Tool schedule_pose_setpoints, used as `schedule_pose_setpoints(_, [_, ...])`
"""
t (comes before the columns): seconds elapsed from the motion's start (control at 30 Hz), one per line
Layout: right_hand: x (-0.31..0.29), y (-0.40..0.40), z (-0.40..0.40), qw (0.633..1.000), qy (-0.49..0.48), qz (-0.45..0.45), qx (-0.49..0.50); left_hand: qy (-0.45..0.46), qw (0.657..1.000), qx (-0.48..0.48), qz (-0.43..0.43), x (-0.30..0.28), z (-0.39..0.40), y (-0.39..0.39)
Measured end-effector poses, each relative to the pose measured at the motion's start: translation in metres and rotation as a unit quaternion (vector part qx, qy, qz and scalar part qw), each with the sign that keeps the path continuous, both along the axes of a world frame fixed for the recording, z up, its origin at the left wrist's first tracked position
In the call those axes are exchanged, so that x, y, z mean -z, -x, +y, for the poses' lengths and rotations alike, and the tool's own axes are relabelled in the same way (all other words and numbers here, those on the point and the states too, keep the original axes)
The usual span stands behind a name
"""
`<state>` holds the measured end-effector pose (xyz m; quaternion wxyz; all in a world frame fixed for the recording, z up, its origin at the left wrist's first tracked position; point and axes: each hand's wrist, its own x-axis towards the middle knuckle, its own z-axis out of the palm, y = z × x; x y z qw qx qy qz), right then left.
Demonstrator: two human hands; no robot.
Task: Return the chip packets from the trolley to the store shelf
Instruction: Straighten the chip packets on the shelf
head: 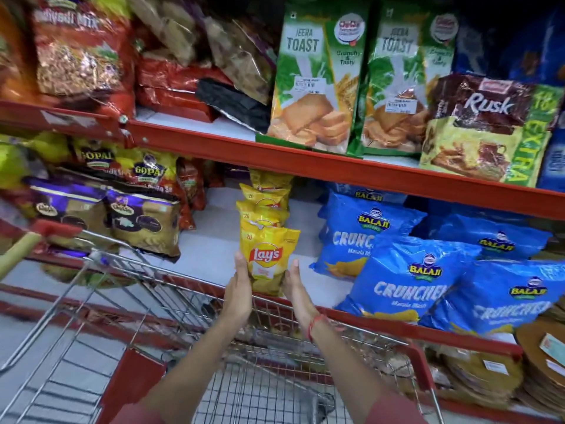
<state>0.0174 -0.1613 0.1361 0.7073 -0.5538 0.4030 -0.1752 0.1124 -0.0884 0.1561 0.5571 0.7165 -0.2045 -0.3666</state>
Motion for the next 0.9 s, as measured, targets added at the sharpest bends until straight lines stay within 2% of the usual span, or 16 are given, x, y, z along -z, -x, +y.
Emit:
schedule_pose_setpoints(0.37, [0.002,-0.02,0.017,0.998,0.024,0.054,0.001,0.04,0.998,0.041,0.009,0.0,0.015,-0.042])
schedule_pose_setpoints(0.5, [-0.001,0.012,0.011,0.998,0.001,0.065,0.026,0.011,1.0,-0.019,0.015,0.007,0.022,-0.038])
schedule_pose_setpoints(0.6, [-0.006,0.052,0.006,0.996,-0.007,0.001,0.091,0.025,0.994,-0.109,-0.022,0.014,0.026,-0.016])
schedule_pose_setpoints(0.7, [-0.013,0.098,0.002,0.981,0.039,-0.012,0.187,0.041,0.989,-0.136,-0.047,0.018,0.019,0.022])
schedule_pose_setpoints(0.8, [-0.017,0.142,-0.005,0.943,0.088,0.008,0.322,0.025,0.995,-0.099,-0.017,0.024,0.0,0.062])
schedule_pose_setpoints(0.9, [-0.015,0.181,-0.018,0.888,0.127,0.051,0.44,0.04,0.998,-0.017,0.04,0.023,-0.022,0.103])
